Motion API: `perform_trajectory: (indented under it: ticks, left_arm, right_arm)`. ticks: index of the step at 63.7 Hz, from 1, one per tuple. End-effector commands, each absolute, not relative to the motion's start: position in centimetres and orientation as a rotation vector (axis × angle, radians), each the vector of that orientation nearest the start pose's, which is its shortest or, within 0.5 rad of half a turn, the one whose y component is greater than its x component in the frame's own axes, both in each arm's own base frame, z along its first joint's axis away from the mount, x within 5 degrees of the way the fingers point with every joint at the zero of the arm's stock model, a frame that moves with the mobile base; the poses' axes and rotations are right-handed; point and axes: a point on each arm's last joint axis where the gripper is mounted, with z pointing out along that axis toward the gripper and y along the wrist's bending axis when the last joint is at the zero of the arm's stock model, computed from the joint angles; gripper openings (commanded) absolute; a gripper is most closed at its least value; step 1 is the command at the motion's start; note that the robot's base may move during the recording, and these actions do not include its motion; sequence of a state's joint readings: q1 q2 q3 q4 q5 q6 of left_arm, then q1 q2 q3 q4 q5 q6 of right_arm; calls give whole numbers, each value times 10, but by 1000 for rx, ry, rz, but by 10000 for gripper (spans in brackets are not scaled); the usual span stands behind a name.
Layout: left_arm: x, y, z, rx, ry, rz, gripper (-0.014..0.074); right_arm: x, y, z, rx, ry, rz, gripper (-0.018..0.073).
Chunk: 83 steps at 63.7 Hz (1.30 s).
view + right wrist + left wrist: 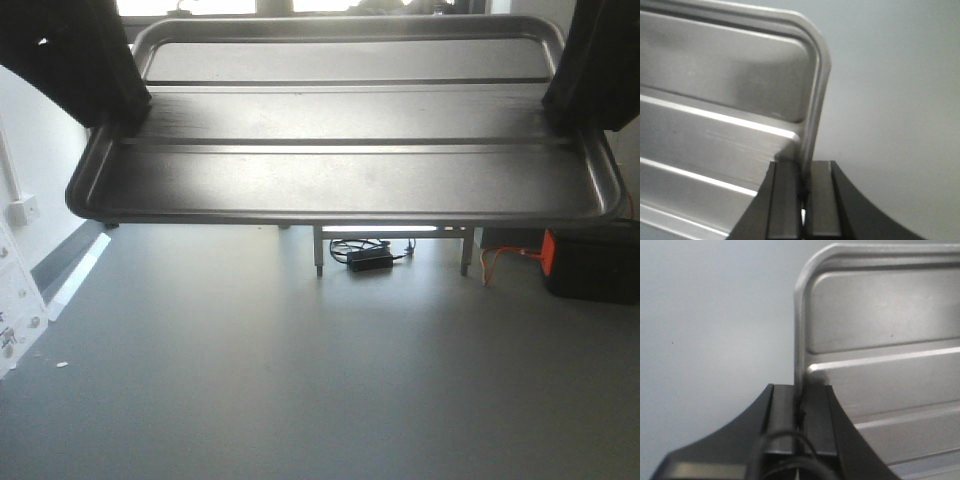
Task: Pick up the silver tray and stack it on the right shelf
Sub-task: 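Hold the tray level with both grippers while the base drives to another shelf, then lower the held tray into the larger silver tray on the shelf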
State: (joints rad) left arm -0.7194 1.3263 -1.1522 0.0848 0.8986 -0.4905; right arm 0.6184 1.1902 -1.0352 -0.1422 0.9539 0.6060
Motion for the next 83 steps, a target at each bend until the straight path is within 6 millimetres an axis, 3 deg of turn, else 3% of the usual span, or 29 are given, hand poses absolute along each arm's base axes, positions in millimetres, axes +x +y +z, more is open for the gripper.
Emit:
perform_trajectory:
  ticks: [1, 45, 83]
  left_arm:
    - [208, -168, 349, 354, 2481, -338, -93]
    - [209, -169, 349, 351, 2481, -344, -93]
    - [222, -181, 326, 362, 2558, -306, -93]
  right_arm:
    - [194, 116, 342, -120, 2536, 202, 56]
    - [194, 116, 342, -120, 2532, 205, 56]
    - [194, 116, 342, -120, 2534, 204, 56]
